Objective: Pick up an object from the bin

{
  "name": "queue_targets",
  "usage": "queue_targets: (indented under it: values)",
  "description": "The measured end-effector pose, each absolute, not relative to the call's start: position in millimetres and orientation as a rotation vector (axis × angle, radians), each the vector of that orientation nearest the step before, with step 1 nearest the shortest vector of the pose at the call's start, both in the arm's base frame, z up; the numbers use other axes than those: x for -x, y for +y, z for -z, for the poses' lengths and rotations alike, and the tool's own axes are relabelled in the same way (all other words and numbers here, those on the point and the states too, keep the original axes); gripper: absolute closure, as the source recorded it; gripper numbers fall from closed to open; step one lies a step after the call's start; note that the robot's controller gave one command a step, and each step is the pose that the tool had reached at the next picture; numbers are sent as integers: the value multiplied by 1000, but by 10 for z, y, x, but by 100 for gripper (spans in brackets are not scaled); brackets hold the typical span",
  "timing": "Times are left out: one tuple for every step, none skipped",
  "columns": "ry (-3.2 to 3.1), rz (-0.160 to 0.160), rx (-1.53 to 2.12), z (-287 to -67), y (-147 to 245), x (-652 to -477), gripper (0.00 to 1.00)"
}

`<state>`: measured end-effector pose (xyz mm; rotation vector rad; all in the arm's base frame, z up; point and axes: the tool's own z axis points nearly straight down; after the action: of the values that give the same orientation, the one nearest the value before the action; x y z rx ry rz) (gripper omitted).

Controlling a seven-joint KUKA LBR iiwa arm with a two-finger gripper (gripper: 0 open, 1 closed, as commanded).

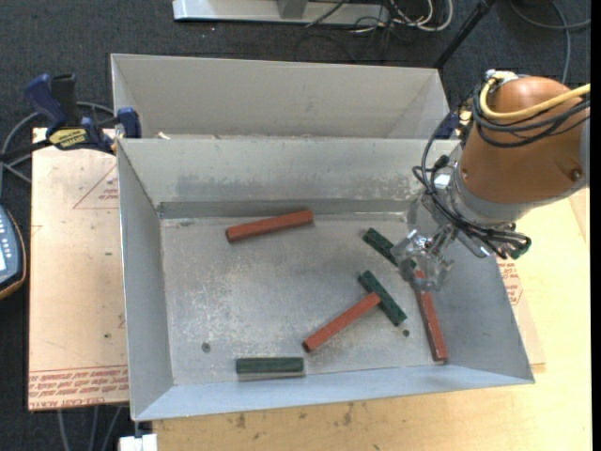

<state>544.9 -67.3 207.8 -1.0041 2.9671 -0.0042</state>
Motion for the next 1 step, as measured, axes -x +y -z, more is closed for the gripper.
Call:
queue_targets:
  values:
    - [2973, -1, 1004, -2050, -673, -5433, 0]
